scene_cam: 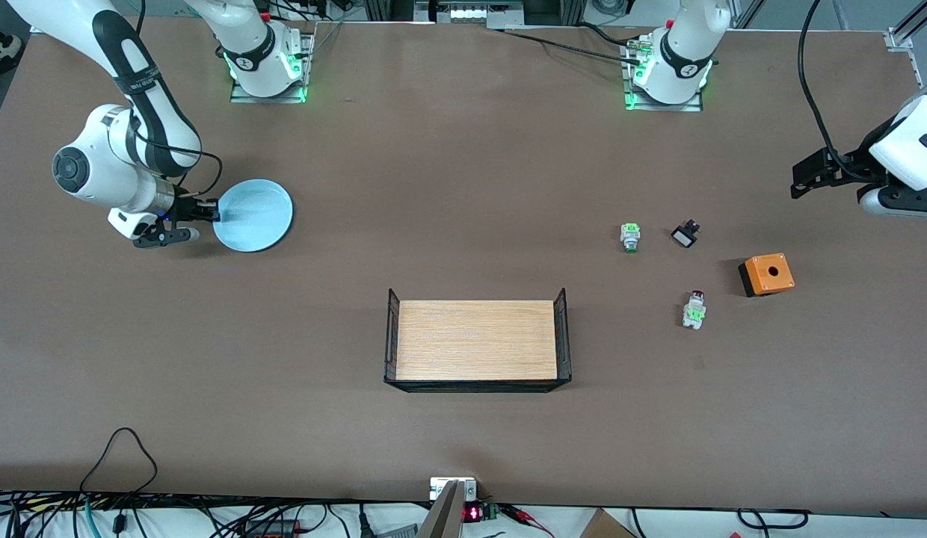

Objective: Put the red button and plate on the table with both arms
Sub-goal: 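Lower the plate onto the table and open the right gripper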

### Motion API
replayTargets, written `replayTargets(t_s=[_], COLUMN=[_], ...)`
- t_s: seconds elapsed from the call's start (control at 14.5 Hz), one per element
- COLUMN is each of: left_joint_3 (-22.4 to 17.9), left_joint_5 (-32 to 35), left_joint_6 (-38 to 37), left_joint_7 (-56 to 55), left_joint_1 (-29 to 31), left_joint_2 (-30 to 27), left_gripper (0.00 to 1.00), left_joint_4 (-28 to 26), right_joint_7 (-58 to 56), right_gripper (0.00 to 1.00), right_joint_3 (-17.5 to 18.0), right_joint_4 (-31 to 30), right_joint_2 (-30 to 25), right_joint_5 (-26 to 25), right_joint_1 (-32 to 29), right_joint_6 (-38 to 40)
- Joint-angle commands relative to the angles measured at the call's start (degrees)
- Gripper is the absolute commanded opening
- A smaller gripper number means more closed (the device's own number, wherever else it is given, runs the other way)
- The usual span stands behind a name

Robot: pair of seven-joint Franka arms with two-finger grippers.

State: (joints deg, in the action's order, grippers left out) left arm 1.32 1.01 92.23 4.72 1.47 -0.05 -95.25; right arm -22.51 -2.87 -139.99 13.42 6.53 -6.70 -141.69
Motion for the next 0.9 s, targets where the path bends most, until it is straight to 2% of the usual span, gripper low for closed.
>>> replayTargets(t_s=[0.0,0.21,0.55,0.83], left_joint_3=[0.35,0.35,0.35,0.35], left_joint_5=[0.49,0.49,0.49,0.49], left_joint_6=[-0.74,-0.74,-0.74,-0.65], left_joint_7=[-0.41,-0.41,-0.41,-0.41], left_joint_1=[0.38,0.38,0.29,0.38], left_joint_2=[1.10,1.10,1.10,1.10], left_gripper=[1.00,1.00,1.00,1.00], left_joint_4=[2.00,2.00,2.00,2.00], right_joint_7=[-0.34,2.90,13.08,17.24], right_gripper=[1.00,1.00,1.00,1.00], right_joint_3=[0.93,1.02,1.02,1.02], right_joint_4=[1.12,6.20,20.43,28.96], right_joint_2=[-3.57,-4.90,-4.37,-4.37], right_joint_5=[-0.29,-0.21,-0.12,-0.82], right_joint_1=[-1.04,-0.25,3.79,6.61], right_joint_6=[2.19,10.87,28.19,35.14])
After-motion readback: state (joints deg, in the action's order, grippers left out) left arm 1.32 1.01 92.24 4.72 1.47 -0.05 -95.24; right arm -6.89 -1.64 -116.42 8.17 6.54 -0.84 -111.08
